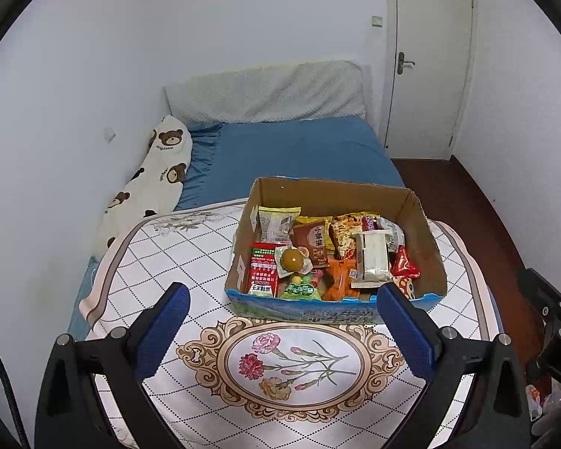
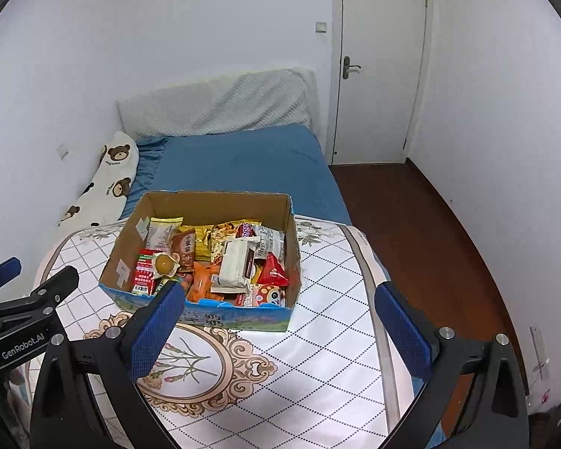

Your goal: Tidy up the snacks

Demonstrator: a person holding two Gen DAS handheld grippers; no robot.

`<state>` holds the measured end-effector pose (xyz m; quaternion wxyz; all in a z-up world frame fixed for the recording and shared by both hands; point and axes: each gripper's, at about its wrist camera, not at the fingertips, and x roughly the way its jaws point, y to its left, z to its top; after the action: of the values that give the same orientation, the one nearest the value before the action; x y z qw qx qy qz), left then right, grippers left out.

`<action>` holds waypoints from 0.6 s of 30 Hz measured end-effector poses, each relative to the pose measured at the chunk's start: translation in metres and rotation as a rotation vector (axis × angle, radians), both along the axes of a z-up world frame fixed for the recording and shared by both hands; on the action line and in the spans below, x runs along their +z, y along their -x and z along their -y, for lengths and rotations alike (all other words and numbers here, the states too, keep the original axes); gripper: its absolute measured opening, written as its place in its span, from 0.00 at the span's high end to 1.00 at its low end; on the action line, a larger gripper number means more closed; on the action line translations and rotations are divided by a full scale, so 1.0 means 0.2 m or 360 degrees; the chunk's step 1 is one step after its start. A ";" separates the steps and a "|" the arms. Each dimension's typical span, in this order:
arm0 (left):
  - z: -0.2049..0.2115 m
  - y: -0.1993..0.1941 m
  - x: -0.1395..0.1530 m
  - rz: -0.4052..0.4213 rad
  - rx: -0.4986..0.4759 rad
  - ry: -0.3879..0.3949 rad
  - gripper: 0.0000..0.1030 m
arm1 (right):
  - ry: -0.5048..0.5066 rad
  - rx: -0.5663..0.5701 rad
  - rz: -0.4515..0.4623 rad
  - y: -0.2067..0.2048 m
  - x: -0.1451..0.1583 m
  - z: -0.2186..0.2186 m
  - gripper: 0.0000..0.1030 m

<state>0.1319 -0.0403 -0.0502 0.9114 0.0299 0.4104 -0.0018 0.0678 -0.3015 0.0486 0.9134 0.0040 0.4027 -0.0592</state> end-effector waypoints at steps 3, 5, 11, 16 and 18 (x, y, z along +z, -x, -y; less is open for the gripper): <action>0.00 -0.01 -0.01 0.0001 -0.0002 -0.0003 0.00 | 0.0001 -0.0011 -0.0014 -0.01 -0.02 0.01 0.00; 0.01 -0.02 -0.01 0.0003 -0.0001 -0.0005 0.00 | 0.0001 -0.0015 -0.0018 -0.02 -0.03 0.01 0.00; 0.01 -0.03 0.00 0.0011 -0.0004 0.0004 0.01 | 0.0011 -0.0023 -0.0018 -0.02 -0.03 0.01 0.00; 0.00 -0.04 0.01 0.0018 -0.0003 0.0005 0.00 | 0.0009 -0.0019 -0.0025 -0.03 -0.03 0.00 0.00; 0.00 -0.03 0.01 0.0017 -0.0005 0.0006 0.00 | 0.0005 -0.0017 -0.0028 -0.02 -0.02 0.00 0.00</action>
<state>0.1388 -0.0404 -0.0481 0.9137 0.0288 0.4054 -0.0039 0.0723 -0.3022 0.0438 0.9095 0.0041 0.4106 -0.0648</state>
